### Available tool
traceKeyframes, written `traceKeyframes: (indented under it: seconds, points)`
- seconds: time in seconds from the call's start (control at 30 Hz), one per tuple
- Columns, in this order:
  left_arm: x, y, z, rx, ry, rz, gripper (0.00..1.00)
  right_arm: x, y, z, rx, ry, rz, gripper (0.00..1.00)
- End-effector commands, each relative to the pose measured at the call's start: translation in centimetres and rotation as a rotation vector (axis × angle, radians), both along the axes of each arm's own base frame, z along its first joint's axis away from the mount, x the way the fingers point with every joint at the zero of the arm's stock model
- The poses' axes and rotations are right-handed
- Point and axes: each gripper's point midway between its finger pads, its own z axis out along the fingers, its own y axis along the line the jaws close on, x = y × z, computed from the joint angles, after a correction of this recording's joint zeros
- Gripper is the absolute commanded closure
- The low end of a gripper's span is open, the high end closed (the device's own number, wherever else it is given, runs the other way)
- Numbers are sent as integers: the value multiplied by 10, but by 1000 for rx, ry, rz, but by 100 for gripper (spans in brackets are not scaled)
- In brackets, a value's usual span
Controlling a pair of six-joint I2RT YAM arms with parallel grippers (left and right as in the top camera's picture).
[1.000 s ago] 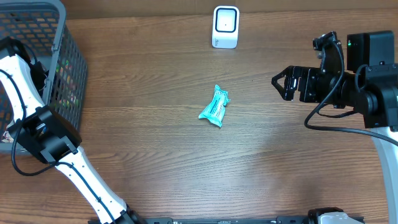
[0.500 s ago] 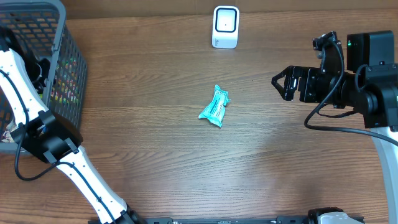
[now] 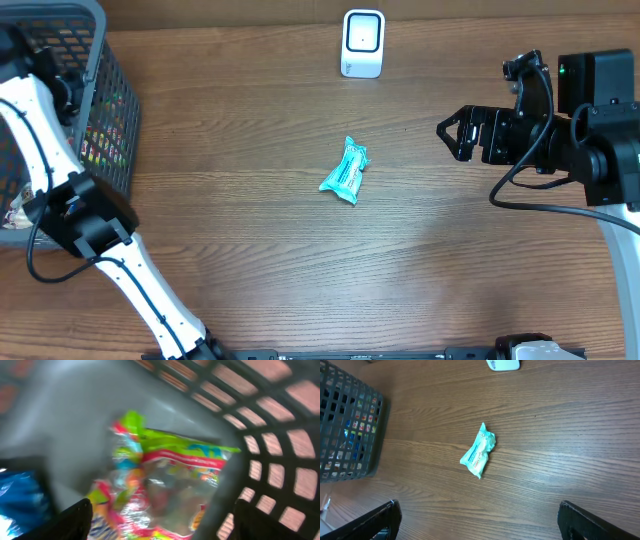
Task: Scan the item barcode
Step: 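Grasp the green Haribo bag in the basket with the left gripper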
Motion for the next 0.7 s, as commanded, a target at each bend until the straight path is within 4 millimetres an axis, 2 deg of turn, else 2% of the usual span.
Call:
traceKeyframes:
  seconds: [0.0, 0.2, 0.23, 0.3, 0.4, 0.47, 0.5, 0.53, 0.57, 0.67]
  points:
    - [5, -22, 1, 40, 27, -147, 26, 1, 1, 9, -4, -32, 5, 0]
    - [-19, -20, -42, 97, 201, -130, 26, -2, 1, 7, -5, -18, 6, 0]
    - [-22, -20, -48, 91, 215, -125, 20, -2, 1, 6, -6, -15, 6, 0]
    - [-27, -21, -60, 75, 234, -113, 18, -2, 1, 6, -6, -14, 6, 0]
    - [-32, -24, -72, 60, 259, -114, 22, -2, 1, 6, -6, -15, 6, 0]
    - [-35, -26, -76, 53, 270, -115, 38, -2, 1, 6, -6, -15, 6, 0]
    - [-36, -26, -76, 52, 272, -115, 56, -2, 1, 6, -6, -16, 6, 0]
    - [-36, -26, -76, 51, 272, -113, 80, -2, 1, 6, -6, -16, 6, 0]
    - [-35, -26, -75, 50, 269, -103, 96, -2, 1, 6, -6, -16, 6, 0]
    - [-37, -27, -71, 33, 267, -48, 96, -2, 1, 7, -5, -19, 6, 0]
